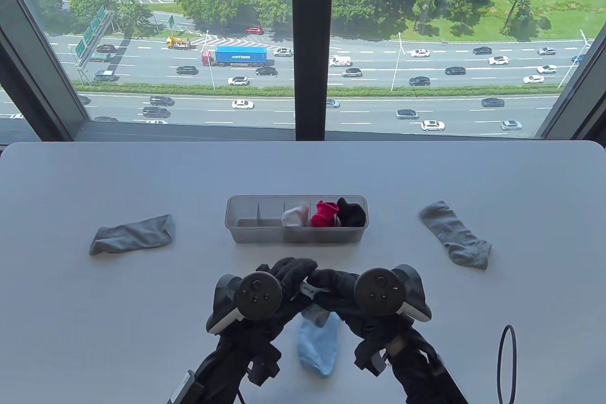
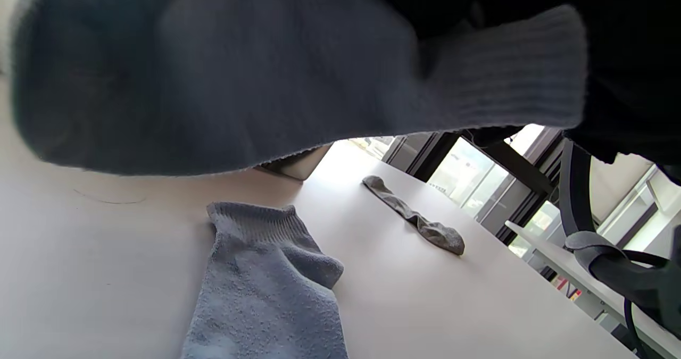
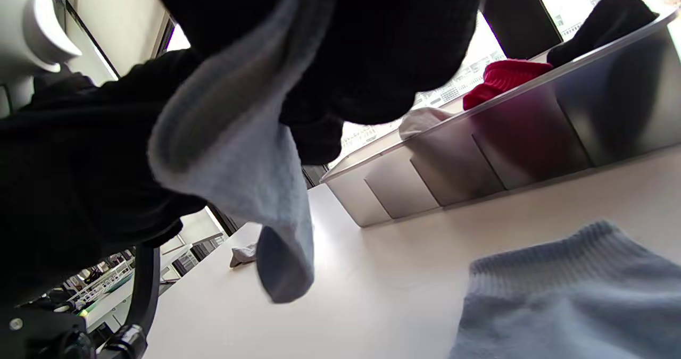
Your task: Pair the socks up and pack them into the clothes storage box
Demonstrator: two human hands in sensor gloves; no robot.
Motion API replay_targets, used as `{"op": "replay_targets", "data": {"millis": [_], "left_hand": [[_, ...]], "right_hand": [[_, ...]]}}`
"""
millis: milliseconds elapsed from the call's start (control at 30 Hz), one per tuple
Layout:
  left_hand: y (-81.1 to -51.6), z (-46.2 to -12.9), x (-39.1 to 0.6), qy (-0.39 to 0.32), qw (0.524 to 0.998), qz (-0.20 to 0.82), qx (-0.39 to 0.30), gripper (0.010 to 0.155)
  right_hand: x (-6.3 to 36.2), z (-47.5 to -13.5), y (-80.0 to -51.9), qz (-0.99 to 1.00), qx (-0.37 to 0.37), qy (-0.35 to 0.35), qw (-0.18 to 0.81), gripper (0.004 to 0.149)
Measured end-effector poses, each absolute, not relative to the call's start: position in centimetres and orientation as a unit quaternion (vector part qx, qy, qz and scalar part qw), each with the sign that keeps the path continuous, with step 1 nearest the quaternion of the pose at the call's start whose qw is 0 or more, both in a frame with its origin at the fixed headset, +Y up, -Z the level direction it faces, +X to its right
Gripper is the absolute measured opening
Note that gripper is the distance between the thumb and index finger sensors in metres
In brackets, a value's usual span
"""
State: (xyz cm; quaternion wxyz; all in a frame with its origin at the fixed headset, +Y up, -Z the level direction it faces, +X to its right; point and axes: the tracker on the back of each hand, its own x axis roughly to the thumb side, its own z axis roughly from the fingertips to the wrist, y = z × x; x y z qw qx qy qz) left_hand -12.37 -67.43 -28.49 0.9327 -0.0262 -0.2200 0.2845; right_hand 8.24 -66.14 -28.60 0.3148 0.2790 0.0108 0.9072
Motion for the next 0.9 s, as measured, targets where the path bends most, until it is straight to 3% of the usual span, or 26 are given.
{"op": "replay_targets", "data": {"millis": [67,167,233,300,400,467,500,533,567,667,733,800,900], "left_hand": [[-67.8,-28.6,-13.3,-0.177,0.936,0.305,0.011,0.038],[-68.3,-28.8,-14.1,-0.146,0.941,0.303,0.017,0.037],[-68.4,-28.8,-14.3,-0.13,0.943,0.304,0.037,0.037],[-68.4,-28.7,-14.1,-0.147,0.935,0.318,0.052,0.036],[-68.2,-28.5,-13.3,-0.214,0.917,0.333,0.045,0.036],[-68.0,-28.2,-12.8,-0.23,0.912,0.337,0.05,0.036],[-67.9,-28.2,-12.8,-0.229,0.912,0.336,0.052,0.037],[-67.8,-28.3,-12.8,-0.225,0.913,0.337,0.045,0.037],[-67.8,-28.3,-13.1,-0.211,0.917,0.336,0.046,0.037],[-68.3,-29.0,-15.7,-0.133,0.907,0.395,0.067,0.037],[-68.5,-29.2,-17.3,-0.118,0.877,0.462,0.061,0.037],[-68.5,-29.3,-17.6,-0.128,0.883,0.449,0.05,0.038],[-68.6,-29.4,-15.7,-0.168,0.9,0.401,0.023,0.039]], "right_hand": [[9.2,-29.1,-67.4,0.919,0.232,-0.007,0.319,0.047],[10.8,-29.5,-68.5,0.924,0.194,-0.021,0.33,0.048],[11.2,-29.5,-68.6,0.892,0.238,0.022,0.384,0.075],[10.2,-29.5,-68.5,0.845,0.291,0.104,0.437,0.089],[9.3,-29.7,-69.3,0.838,0.308,0.145,0.427,0.096],[9.3,-30.0,-70.2,0.849,0.278,0.139,0.426,0.092],[9.6,-30.1,-70.4,0.859,0.252,0.118,0.429,0.082],[10.0,-30.3,-70.8,0.871,0.217,0.08,0.434,0.054],[10.5,-30.4,-71.0,0.875,0.201,0.062,0.436,0.047],[13.1,-30.9,-71.0,0.917,0.138,-0.007,0.373,0.038],[14.3,-31.0,-71.3,0.918,0.14,0.011,0.372,0.039],[14.1,-30.9,-71.1,0.891,0.149,0.019,0.428,0.054],[11.0,-30.5,-70.0,0.842,0.24,0.081,0.476,0.086]]}}
